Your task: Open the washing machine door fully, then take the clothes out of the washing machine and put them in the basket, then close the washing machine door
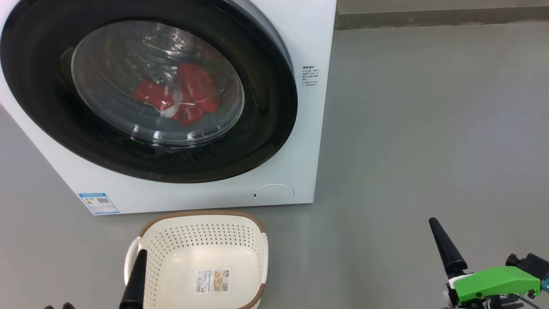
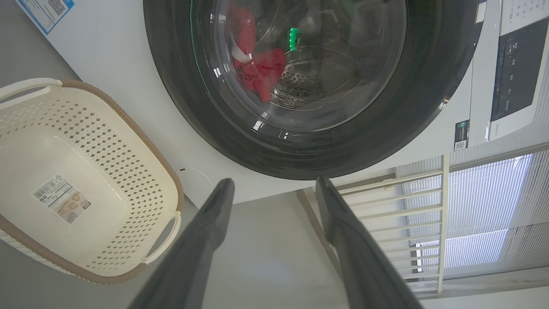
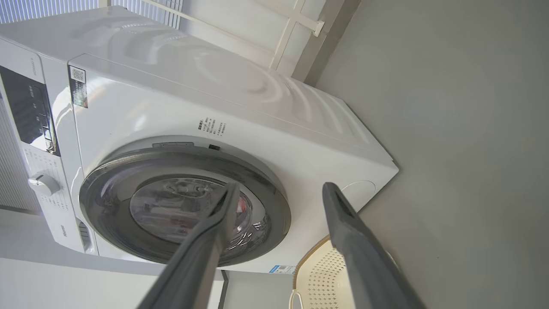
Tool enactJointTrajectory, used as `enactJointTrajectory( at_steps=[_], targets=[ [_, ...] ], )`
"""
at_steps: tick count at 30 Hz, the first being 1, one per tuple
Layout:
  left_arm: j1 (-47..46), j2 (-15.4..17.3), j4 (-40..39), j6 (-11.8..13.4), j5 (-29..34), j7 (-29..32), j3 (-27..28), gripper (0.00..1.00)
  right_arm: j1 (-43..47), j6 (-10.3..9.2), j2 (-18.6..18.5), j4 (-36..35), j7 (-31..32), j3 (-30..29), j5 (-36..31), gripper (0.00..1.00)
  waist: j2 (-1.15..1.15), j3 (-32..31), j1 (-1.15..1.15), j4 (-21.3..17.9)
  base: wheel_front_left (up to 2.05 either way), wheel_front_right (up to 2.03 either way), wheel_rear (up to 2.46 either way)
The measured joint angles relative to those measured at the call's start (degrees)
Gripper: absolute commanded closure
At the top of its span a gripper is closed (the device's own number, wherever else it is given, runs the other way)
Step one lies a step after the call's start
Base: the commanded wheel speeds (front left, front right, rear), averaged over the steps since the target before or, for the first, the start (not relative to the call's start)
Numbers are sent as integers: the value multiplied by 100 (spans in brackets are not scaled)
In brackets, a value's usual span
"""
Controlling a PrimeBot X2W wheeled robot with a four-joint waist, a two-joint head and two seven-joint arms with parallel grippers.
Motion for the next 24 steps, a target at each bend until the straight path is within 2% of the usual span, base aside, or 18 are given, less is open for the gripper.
enactJointTrajectory(
  at_steps=[24],
  targets=[
    [131,1,-264,0,2299,-398,-12,0,-13,0,-170,-5,-404,347,-1916,0,0,10,0,28,0,0,0]
  ],
)
